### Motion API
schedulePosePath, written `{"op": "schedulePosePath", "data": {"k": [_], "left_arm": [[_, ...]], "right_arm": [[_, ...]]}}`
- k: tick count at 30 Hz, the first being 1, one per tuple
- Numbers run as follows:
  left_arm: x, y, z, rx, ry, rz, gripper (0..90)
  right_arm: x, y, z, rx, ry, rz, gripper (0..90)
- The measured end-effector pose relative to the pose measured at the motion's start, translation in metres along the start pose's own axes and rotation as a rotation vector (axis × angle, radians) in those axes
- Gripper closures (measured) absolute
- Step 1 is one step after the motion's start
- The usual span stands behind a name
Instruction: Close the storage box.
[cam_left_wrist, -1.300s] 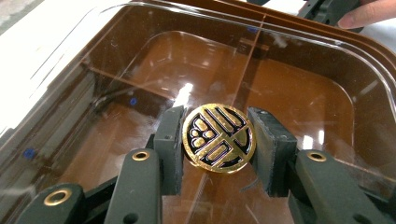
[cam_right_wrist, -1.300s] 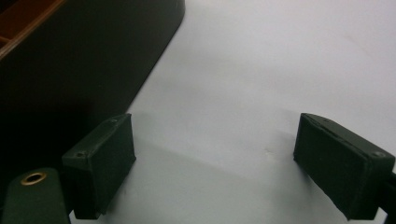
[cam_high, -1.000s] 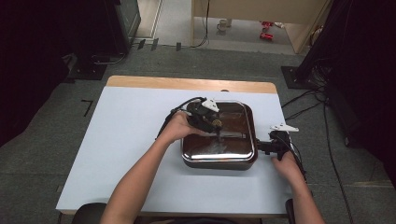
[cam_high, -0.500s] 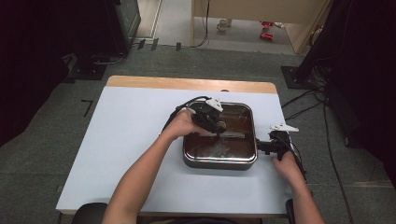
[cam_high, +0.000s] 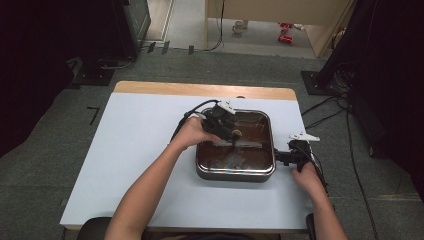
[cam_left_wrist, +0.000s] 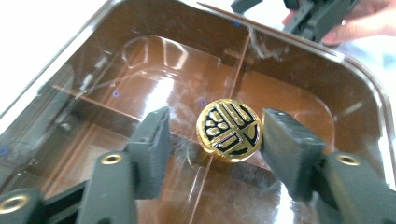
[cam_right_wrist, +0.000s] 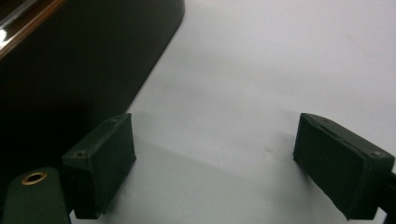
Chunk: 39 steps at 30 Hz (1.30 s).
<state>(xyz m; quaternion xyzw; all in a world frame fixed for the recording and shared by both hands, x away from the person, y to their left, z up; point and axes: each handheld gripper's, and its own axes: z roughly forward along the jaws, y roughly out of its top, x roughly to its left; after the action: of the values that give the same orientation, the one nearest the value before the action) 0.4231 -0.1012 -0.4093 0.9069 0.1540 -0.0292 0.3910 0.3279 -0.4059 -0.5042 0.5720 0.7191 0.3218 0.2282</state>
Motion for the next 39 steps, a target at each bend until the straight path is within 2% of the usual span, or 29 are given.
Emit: {"op": "schedulePosePath", "data": {"k": [2,4,6,10,18,22,29,33,36,39], "left_arm": [[0.002,-0.001,-0.008,-0.009,0.007,-0.039,39.6],[0.002,-0.002,-0.015,-0.009,0.010,-0.062,35.5],[0.001,-0.006,-0.023,-0.021,0.035,-0.079,33.9],[-0.002,-0.014,-0.035,-0.018,0.089,-0.079,31.9],[-0.011,-0.034,-0.057,-0.047,0.167,-0.129,30.3],[-0.013,-0.047,-0.064,-0.055,0.169,-0.162,30.5],[-0.020,-0.068,-0.080,-0.085,0.235,-0.186,30.4],[-0.020,-0.080,-0.084,-0.088,0.275,-0.202,32.0],[-0.020,-0.093,-0.087,-0.101,0.294,-0.232,31.9],[-0.021,-0.102,-0.090,-0.112,0.325,-0.233,31.2]], "right_arm": [[0.000,0.000,0.000,0.000,0.000,0.000,12.3],[0.000,0.000,0.000,0.000,0.000,0.000,12.3],[0.000,0.000,0.000,0.000,0.000,0.000,12.3],[0.000,0.000,0.000,0.000,0.000,0.000,12.3],[0.000,0.000,0.000,-0.001,0.000,0.000,12.3],[0.000,0.000,0.000,-0.001,0.000,0.000,12.3],[0.000,0.000,0.000,-0.002,-0.001,0.000,12.3],[0.000,0.000,0.000,-0.002,0.000,-0.001,12.3],[0.000,0.000,0.000,-0.002,0.000,0.000,12.3],[0.000,0.000,0.000,-0.004,0.002,0.002,12.3]]}}
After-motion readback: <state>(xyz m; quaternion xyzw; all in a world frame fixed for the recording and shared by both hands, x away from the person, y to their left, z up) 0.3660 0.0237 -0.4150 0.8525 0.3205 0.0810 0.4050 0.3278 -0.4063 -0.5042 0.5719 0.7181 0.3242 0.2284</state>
